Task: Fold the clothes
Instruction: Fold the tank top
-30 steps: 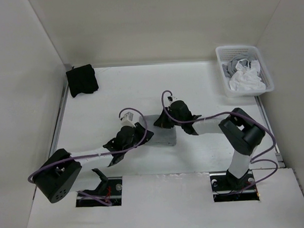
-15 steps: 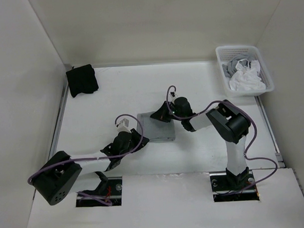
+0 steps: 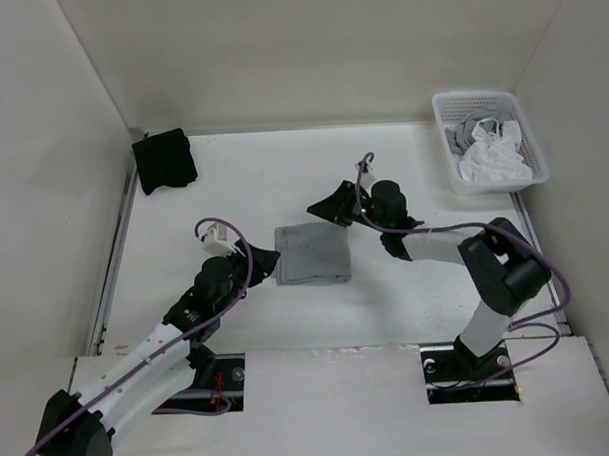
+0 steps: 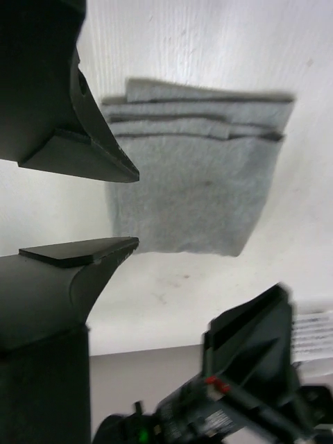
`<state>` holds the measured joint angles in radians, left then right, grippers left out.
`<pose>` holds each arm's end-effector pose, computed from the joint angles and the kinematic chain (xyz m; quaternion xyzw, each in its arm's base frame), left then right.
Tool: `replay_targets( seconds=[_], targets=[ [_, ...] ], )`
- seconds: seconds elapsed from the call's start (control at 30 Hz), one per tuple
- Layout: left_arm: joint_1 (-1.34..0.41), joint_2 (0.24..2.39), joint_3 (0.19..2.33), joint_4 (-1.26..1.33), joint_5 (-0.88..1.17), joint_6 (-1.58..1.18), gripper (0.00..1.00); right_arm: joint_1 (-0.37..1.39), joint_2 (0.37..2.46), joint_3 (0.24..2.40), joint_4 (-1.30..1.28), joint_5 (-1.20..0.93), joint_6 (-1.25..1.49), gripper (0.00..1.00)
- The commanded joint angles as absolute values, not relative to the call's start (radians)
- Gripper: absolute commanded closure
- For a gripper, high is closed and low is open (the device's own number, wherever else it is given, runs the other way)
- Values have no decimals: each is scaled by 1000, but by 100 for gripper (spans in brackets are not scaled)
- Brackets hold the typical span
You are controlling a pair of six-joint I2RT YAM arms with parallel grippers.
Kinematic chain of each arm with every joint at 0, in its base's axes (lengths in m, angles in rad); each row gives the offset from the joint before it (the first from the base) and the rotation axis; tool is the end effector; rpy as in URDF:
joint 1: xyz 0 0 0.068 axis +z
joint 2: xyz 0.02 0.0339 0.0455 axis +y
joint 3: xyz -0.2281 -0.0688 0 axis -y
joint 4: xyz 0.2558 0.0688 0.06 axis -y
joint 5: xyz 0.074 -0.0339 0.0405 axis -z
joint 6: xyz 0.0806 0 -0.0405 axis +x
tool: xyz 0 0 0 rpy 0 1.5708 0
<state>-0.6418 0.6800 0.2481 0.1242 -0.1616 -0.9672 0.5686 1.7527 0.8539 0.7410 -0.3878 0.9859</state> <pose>0.2051 -0.1371 0.1578 -0.1773 0.7861 -0.3788 0.4550 0.3326 0.2487 0.1517 0.0322 0.7561 0.5512 0.3513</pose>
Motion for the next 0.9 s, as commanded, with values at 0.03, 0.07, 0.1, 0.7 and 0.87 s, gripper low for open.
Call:
replay_targets(
  seconds=[0.03,0.07,0.1,0.7,0.87],
  targets=[
    [-555,660,340,-24,-212,-865,59,561,1558,755,707,-336,895,68],
    [-520,664,359,-40,-213,-853,57,548,1498,724,681,-313,865,63],
    [-490,672,370,-47,-213,-847,55,536,1435,691,648,-287,835,58],
    [-278,890,439,-26,-152,-795,48,372,974,324,523,216,721,33],
    [-301,930,423,14,-161,-775,48,372,994,325,526,207,726,33]
  ],
)
